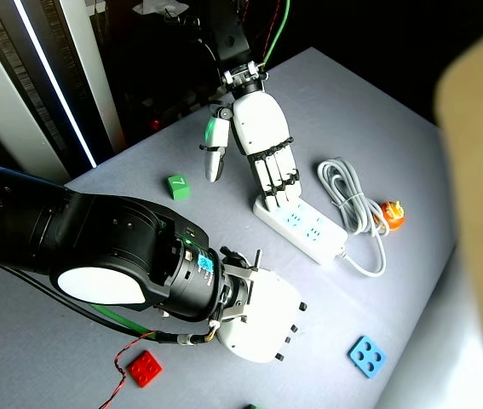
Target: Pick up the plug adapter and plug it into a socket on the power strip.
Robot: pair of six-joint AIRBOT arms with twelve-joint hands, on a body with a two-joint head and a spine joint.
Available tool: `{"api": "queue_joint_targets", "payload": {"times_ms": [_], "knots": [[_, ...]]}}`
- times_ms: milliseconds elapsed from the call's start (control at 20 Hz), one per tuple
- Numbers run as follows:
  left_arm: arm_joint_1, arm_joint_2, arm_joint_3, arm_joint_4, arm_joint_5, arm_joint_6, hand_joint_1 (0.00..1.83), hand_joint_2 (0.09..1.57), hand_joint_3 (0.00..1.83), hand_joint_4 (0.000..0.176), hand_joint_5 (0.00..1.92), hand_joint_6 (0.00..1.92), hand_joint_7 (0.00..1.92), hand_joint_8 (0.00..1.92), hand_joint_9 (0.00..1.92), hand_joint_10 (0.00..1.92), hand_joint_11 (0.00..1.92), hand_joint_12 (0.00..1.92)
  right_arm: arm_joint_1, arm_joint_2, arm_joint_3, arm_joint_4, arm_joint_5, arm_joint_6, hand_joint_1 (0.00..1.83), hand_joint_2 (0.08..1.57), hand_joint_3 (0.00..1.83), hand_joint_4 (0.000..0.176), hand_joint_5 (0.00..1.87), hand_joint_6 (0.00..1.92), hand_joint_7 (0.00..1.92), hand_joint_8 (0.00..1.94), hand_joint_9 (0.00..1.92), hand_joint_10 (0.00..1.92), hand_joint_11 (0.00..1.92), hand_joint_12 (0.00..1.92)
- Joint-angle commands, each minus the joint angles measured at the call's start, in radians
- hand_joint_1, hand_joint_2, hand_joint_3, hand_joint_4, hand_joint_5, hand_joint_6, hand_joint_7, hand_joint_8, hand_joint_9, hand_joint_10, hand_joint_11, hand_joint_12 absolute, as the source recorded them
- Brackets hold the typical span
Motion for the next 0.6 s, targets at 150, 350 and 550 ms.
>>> {"api": "queue_joint_targets", "payload": {"times_ms": [150, 350, 550], "knots": [[-0.005, 0.000, -0.005, 0.033, -0.031, -0.006, 0.00, 1.24, 0.00, 0.000, 0.01, 0.00, 0.00, 0.00, 0.00, 0.00, 0.00, 0.00, 0.062, 0.028, -0.046, 0.001, 0.082, -0.145, 1.27, 1.10, 0.00, 0.000, 0.85, 1.09, 1.20, 0.72, 1.31, 0.11, 0.82, 1.10], [-0.006, 0.000, -0.005, 0.033, -0.031, -0.006, 0.00, 1.24, 0.00, 0.000, 0.01, 0.00, 0.00, 0.00, 0.00, 0.00, 0.00, 0.00, 0.144, 0.030, -0.082, 0.001, 0.017, -0.179, 1.26, 1.09, 0.00, 0.000, 0.88, 1.06, 1.18, 0.74, 1.31, 0.08, 0.81, 1.13], [-0.007, 0.000, -0.004, 0.033, -0.031, -0.006, 0.00, 1.24, 0.00, 0.000, 0.02, 0.00, 0.00, 0.00, 0.00, 0.00, 0.00, 0.00, 0.222, -0.018, -0.111, -0.355, -0.109, 0.101, 1.26, 1.09, 0.00, 0.000, 0.89, 1.05, 1.20, 0.71, 1.31, 0.07, 0.81, 1.13]]}}
